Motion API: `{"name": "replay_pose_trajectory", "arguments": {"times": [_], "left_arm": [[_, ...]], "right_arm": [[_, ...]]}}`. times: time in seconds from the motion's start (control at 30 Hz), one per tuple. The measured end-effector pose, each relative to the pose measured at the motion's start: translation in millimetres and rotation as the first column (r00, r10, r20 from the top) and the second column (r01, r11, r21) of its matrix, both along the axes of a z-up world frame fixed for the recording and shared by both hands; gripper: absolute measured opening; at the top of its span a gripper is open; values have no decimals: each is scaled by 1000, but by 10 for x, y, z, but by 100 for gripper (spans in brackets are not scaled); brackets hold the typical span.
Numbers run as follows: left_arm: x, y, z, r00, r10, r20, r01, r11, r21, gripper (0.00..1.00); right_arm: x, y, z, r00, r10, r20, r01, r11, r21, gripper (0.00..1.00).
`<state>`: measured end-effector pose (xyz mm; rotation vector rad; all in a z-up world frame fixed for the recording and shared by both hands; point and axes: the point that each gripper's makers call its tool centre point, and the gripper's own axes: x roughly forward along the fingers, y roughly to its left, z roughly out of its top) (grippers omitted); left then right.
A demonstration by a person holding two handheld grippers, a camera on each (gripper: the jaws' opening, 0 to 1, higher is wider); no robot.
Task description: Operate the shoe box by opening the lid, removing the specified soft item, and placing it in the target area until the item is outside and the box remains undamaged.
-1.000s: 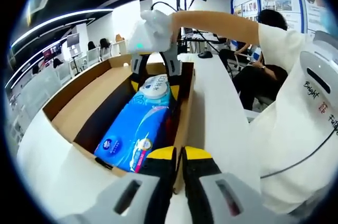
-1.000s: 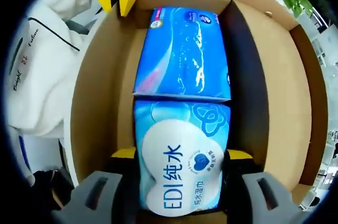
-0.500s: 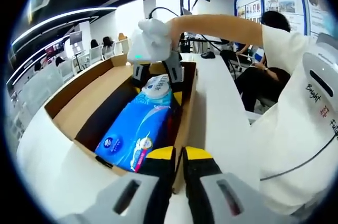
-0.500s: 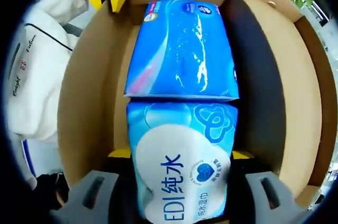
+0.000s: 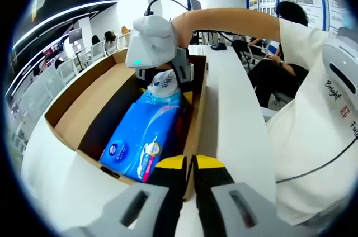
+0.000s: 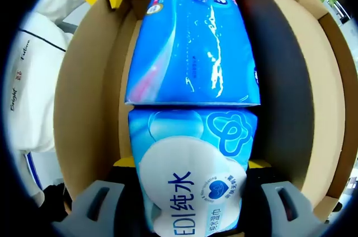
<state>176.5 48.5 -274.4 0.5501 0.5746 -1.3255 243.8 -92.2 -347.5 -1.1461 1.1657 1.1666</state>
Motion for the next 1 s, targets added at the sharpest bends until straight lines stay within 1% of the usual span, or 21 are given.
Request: {"name": "replay_pose_trajectory", "arguments": {"times": [0.03,0.1,0.17,0.27,0.3,0.53,0.6,0.73,0.8,0.87,0.9,0.93,1.0], "left_arm": [[13,4,-4,999,35,-13,-35,999,6,5],[5,4,-7,1000,25,9,-25,1000,7,5],[13,13,-1,1000,23,1,-23,1000,-2,5],[8,7,-1,1000,16,-4,-16,1000,2,5],[7,8,-2,1000,16,-6,-16,1000,4,5],[1,8,-3,1000,15,-5,-14,1000,4,5],[2,7,-3,1000,13,-4,-13,1000,7,5],[0,9,-3,1000,10,-9,-10,1000,9,4],[0,10,-2,1000,6,-13,-6,1000,8,4],[-3,10,1,1000,3,-12,-3,1000,6,4],[-3,11,1,1000,3,-11,-3,1000,6,4],[-3,13,3,1000,4,-10,-4,1000,5,4],[-5,13,4,1000,3,-12,-3,1000,4,4]], "right_arm": [[5,-1,0,1000,-10,1,10,1000,-24,73],[11,1,-7,1000,-10,-11,9,999,-40,72],[-3,-5,-7,1000,-9,-16,9,999,-45,72],[9,-26,5,1000,-12,-24,11,1000,-24,71],[17,-17,7,1000,1,-21,-1,1000,5,71],[-5,-21,4,1000,3,-23,-2,1000,5,68],[-11,-23,12,1000,-1,-14,1,1000,23,68],[-33,-16,41,1000,20,17,-21,998,52,67],[-43,-15,53,1000,26,10,-27,998,64,67],[-64,-1,64,999,20,26,-22,997,73,67],[-74,11,72,1000,16,17,-17,996,93,66],[-78,32,113,1000,-10,9,9,989,146,66],[-77,39,160,1000,-8,18,4,984,179,66]]}}
